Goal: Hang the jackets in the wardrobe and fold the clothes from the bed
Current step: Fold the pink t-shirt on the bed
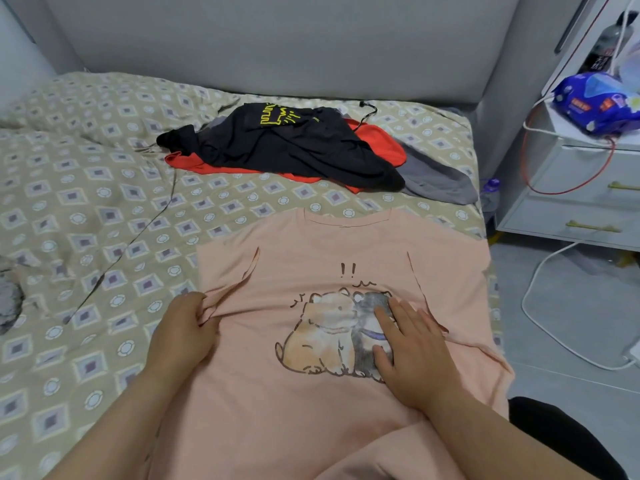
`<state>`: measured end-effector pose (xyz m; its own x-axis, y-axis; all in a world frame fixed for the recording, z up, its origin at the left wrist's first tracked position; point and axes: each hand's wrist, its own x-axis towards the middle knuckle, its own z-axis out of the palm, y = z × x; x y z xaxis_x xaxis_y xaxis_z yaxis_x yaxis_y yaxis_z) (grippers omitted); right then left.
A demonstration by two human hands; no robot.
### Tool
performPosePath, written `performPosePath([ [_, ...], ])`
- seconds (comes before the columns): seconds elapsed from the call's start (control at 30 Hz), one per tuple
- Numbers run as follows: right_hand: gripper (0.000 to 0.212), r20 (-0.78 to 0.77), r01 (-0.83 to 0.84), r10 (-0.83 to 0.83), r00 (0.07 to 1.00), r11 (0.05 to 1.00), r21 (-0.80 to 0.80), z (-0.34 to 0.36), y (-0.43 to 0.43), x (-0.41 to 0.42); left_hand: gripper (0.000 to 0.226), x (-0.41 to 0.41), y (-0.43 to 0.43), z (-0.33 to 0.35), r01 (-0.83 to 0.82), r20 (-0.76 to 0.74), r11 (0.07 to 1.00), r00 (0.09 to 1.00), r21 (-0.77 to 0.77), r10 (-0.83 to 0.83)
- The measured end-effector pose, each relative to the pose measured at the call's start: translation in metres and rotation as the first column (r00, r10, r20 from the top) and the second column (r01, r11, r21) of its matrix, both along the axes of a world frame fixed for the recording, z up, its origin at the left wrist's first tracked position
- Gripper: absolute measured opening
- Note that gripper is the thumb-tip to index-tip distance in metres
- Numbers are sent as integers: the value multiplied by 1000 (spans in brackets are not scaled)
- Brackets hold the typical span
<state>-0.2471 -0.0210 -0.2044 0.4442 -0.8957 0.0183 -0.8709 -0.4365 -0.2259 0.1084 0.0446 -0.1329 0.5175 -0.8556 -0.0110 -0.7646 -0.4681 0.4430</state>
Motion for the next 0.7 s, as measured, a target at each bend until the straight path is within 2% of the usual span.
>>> performPosePath([
  [0.07, 63, -2, -1, 1, 1000, 1000, -1, 0, 0, 0, 16, 3, 6, 1, -85, -154, 996, 985, -25, 80],
  [0.13, 63, 0, -1, 1, 1000, 1000, -1, 1, 1, 1, 17, 7, 11, 2, -119, -192, 993, 975, -18, 113],
  [0.27, 64, -7, 6, -6, 1000, 1000, -7, 1, 0, 1, 18, 2, 10, 8, -172, 71, 985, 982, -21, 173],
  [0.37, 64, -4, 7, -7, 1000, 1000, 5, 1, 1, 1, 18, -12, 10, 12, -206, 156, 976, 964, -67, 214],
  [0.43, 63, 2, 7, -7, 1000, 1000, 6, 1, 1, 2, 21, -25, 9, 10, -116, 184, 993, 977, 26, 109],
  [0.5, 63, -2, 7, -7, 1000, 1000, 10, 2, 1, 2, 17, -35, 3, 5, 8, 187, 978, 981, 208, -47],
  [0.57, 62, 4, 9, -9, 1000, 1000, 11, 3, 1, 2, 21, -38, -6, 7, 21, 102, 959, 993, 281, -51],
  [0.63, 62, 13, 7, -7, 1000, 1000, 15, 2, 2, 2, 38, -32, -17, 17, -47, -37, 990, 998, 136, 53],
  [0.7, 63, 9, 6, -7, 1000, 1000, 18, 2, 2, 2, 34, -15, -38, 24, -116, -14, 991, 993, -60, 115],
])
